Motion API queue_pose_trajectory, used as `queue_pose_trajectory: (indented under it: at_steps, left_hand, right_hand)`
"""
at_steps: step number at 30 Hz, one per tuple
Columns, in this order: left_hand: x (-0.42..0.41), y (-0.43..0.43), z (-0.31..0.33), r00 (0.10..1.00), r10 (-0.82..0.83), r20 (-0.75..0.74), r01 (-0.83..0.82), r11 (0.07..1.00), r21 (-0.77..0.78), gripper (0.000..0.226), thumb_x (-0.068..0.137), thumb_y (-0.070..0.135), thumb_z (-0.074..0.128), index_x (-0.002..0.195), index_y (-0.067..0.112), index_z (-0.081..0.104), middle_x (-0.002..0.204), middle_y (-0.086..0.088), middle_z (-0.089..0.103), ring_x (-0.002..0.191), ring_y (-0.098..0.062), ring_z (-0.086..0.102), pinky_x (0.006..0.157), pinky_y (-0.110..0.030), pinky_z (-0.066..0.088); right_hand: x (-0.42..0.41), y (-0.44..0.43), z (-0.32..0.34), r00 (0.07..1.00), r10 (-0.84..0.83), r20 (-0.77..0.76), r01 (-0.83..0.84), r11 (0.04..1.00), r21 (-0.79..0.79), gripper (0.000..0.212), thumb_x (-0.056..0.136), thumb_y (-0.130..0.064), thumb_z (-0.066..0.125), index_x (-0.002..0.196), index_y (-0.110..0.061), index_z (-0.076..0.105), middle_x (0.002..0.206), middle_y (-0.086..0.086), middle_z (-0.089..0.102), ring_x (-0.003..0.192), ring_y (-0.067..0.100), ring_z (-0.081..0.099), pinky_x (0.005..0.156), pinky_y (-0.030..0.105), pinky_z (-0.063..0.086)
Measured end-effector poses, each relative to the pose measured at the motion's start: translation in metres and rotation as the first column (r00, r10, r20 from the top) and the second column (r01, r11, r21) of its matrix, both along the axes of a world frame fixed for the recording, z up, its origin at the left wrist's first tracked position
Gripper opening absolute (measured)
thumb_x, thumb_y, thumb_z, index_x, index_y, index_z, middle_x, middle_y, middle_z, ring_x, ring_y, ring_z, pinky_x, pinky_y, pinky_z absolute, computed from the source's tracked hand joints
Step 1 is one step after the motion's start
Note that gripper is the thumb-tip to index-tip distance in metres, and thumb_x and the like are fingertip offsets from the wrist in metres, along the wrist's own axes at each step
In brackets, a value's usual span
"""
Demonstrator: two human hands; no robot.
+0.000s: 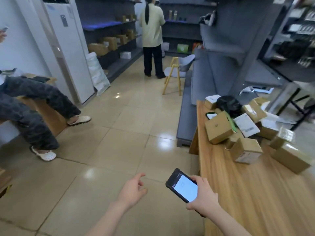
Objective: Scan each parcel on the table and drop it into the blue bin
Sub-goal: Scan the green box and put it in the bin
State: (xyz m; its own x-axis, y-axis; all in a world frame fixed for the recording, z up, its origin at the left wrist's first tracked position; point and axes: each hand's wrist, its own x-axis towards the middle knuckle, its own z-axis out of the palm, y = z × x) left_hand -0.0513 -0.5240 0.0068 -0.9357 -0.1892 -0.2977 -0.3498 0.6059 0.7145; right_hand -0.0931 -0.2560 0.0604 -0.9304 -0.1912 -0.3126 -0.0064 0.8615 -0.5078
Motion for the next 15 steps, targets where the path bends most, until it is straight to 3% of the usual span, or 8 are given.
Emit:
queue_pose_trajectory:
  at_steps: [4,8,15]
  left_hand:
    - [-0.075,0.017,0.003,0.994,-0.109,-0.015,0.109,0.994,-0.005,0.058,0.075,0.027,0.070,0.130,0.031,0.052,0.094,0.007,0.060,0.081,-0.010,0.061,0.078,-0.022,0.048]
    - [-0.155,0.027,0.005,0.965,-0.259,-0.037,0.258,0.966,-0.027,0.062,0.074,0.031,0.073,0.131,0.031,0.050,0.097,0.008,0.057,0.081,-0.010,0.057,0.079,-0.023,0.045]
    - [-0.285,0.051,0.018,0.856,-0.515,-0.056,0.513,0.857,-0.037,0.075,0.072,0.040,0.077,0.137,0.034,0.040,0.111,0.006,0.054,0.097,-0.009,0.054,0.082,-0.019,0.040]
  right_hand:
    - [-0.041,0.024,0.003,0.992,-0.124,0.001,0.124,0.992,0.023,0.092,0.045,-0.036,0.075,0.127,-0.040,0.032,0.110,-0.020,0.030,0.092,0.004,0.043,0.082,0.031,0.036]
    - [-0.086,0.034,0.007,0.956,-0.294,0.005,0.294,0.956,0.009,0.091,0.046,-0.040,0.079,0.124,-0.038,0.031,0.106,-0.016,0.032,0.098,0.005,0.038,0.098,0.040,0.039]
    - [-0.142,0.050,0.020,0.802,-0.598,0.017,0.598,0.800,-0.042,0.096,0.054,-0.037,0.078,0.136,-0.030,0.030,0.121,-0.010,0.035,0.113,0.008,0.039,0.103,0.044,0.036]
